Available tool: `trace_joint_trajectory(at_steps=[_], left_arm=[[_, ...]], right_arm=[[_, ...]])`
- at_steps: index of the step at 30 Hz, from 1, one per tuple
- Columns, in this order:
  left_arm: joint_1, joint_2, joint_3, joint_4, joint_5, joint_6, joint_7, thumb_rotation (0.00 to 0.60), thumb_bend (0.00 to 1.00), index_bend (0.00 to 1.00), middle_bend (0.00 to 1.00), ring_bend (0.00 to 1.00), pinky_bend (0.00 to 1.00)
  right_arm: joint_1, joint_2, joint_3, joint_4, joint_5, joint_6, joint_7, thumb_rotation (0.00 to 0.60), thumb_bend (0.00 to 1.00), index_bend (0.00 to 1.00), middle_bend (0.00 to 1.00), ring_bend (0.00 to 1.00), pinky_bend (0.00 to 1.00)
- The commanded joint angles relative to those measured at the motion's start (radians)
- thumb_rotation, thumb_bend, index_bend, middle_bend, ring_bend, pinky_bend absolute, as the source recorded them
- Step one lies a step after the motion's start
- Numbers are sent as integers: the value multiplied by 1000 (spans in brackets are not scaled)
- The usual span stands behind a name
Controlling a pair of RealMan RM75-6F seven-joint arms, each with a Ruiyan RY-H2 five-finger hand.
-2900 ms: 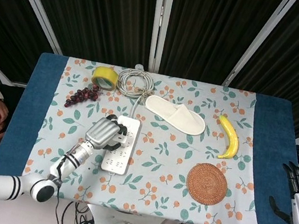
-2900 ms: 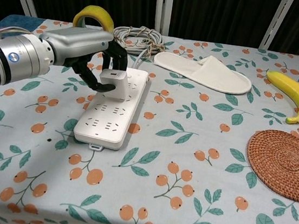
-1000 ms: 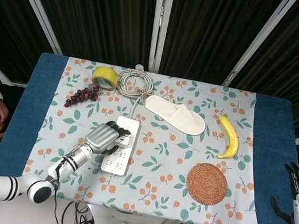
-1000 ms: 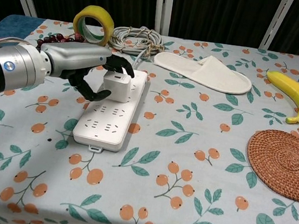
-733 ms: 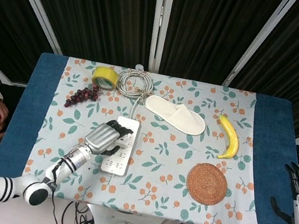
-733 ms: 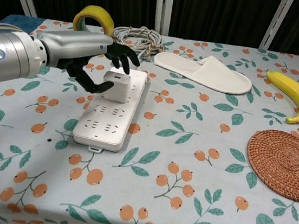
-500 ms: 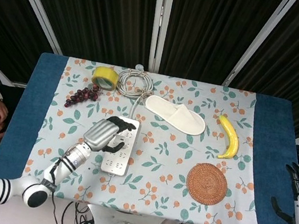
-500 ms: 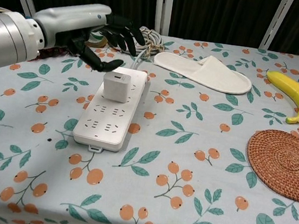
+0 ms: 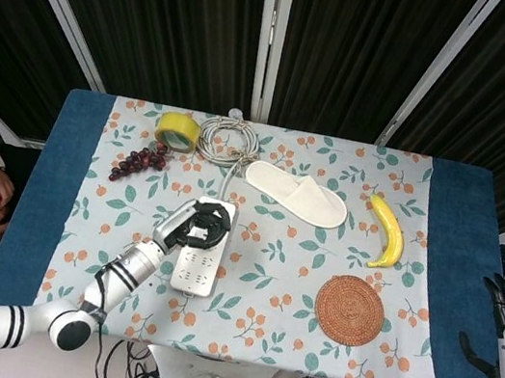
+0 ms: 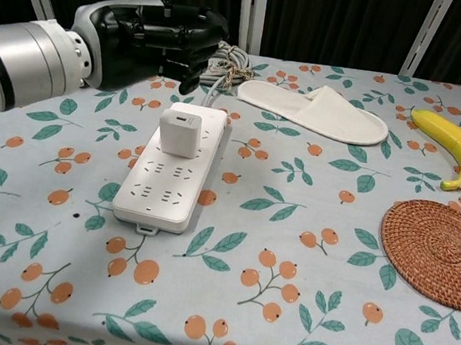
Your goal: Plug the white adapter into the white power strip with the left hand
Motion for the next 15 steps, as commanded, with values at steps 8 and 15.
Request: trace_joint_trajectory(at_steps=[8, 15], left_arm=[[1, -91, -57, 114, 12, -115, -259, 600, 529, 716, 789, 726, 743], [2, -117, -58, 141, 16, -125, -292, 600, 529, 721, 789, 726, 743]], right_arm=[[2, 0, 1, -2, 6, -7, -3, 600, 235, 0, 11, 0, 0], [4, -1, 2, -4, 8, -12, -6, 600, 235, 0, 11, 0, 0]])
